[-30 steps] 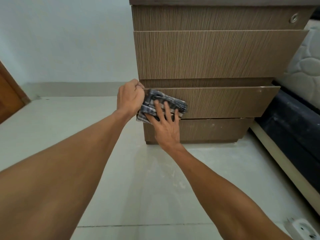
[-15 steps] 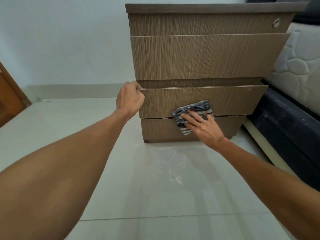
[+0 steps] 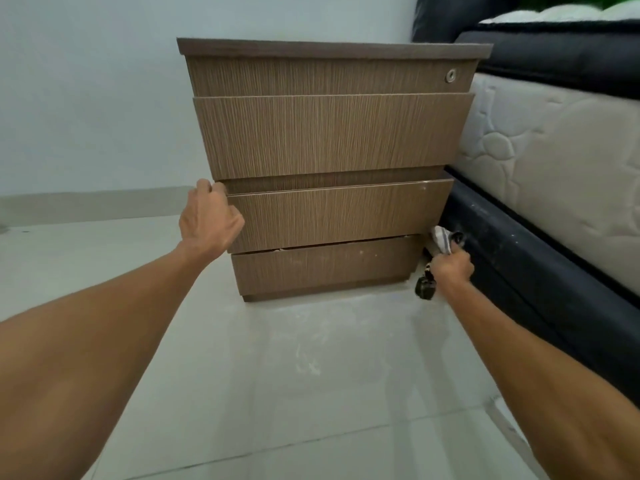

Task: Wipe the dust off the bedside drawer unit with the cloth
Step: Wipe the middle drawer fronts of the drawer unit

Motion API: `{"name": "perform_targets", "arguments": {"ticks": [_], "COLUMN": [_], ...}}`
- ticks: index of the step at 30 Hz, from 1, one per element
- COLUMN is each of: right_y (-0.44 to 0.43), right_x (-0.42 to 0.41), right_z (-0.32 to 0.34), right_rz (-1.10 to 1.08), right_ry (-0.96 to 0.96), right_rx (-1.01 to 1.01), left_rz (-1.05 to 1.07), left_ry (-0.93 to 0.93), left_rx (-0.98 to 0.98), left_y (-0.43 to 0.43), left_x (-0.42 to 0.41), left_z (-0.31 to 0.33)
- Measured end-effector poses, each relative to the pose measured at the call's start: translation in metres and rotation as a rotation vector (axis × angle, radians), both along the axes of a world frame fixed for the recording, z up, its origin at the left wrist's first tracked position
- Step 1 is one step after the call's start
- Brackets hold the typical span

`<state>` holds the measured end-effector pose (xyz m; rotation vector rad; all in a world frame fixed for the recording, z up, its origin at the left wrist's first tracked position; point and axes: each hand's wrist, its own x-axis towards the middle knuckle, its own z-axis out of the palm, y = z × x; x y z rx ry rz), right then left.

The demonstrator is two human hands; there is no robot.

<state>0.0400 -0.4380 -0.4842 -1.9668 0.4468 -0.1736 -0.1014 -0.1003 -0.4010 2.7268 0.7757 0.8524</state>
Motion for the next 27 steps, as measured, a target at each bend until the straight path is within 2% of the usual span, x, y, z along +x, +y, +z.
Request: {"name": "perform_targets", "arguments": {"ticks": [2, 5, 9, 17, 27], "right_y": [0.0, 0.004, 0.011, 0.029, 0.029], "right_x": [0.003, 0.014, 0.023, 0.019, 0.006], "right_z": [0.008, 0.018, 0.026, 0.0, -0.008], "right_rz": [-0.083, -0.139, -0.151, -0.088, 0.019], "right_ry": [0.016, -0.014, 0.005, 0.03, 0.067], "right_rx": [0.308, 0.646, 0.927, 1.211, 1.198], "left_rz": [0.016, 0.026, 0.055, 0.078, 0.139], "left_ry": [-0.03, -0.071, -0.099, -0.143, -0.164], "left_rx": [-0.048, -0.087, -0.124, -0.157, -0.224], "left_y": [-0.003, -0.003, 0.0, 0.007, 0.012], "left_x": [0.001, 0.002, 0.003, 0.007, 0.019], "left_z": [-0.004, -0.007, -0.002, -0.004, -0.002]}}
